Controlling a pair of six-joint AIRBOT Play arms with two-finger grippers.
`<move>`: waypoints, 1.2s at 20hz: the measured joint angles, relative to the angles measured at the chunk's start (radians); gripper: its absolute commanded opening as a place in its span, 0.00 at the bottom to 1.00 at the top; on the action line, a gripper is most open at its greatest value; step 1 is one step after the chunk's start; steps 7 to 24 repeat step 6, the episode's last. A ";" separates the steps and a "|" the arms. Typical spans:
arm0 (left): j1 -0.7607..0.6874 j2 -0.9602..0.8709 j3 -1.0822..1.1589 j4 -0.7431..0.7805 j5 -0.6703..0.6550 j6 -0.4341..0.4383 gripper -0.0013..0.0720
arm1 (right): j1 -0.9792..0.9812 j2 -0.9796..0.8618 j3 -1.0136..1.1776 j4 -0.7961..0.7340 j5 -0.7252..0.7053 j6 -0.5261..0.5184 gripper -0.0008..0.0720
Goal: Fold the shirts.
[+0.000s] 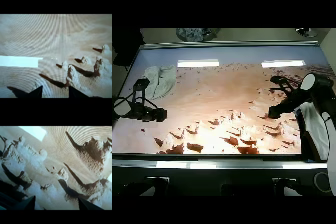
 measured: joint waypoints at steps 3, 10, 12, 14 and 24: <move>0.000 0.004 -0.008 -0.001 0.005 -0.002 0.56 | 0.003 0.000 -0.003 -0.002 0.000 0.001 0.88; 0.000 0.006 -0.012 -0.001 0.007 -0.002 0.56 | 0.004 0.000 -0.004 -0.003 0.000 0.003 0.88; 0.000 0.006 -0.012 -0.001 0.007 -0.002 0.56 | 0.004 0.000 -0.004 -0.003 0.000 0.003 0.88; 0.000 0.006 -0.012 -0.001 0.007 -0.002 0.56 | 0.004 0.000 -0.004 -0.003 0.000 0.003 0.88; 0.000 0.006 -0.012 -0.001 0.007 -0.002 0.56 | 0.004 0.000 -0.004 -0.003 0.000 0.003 0.88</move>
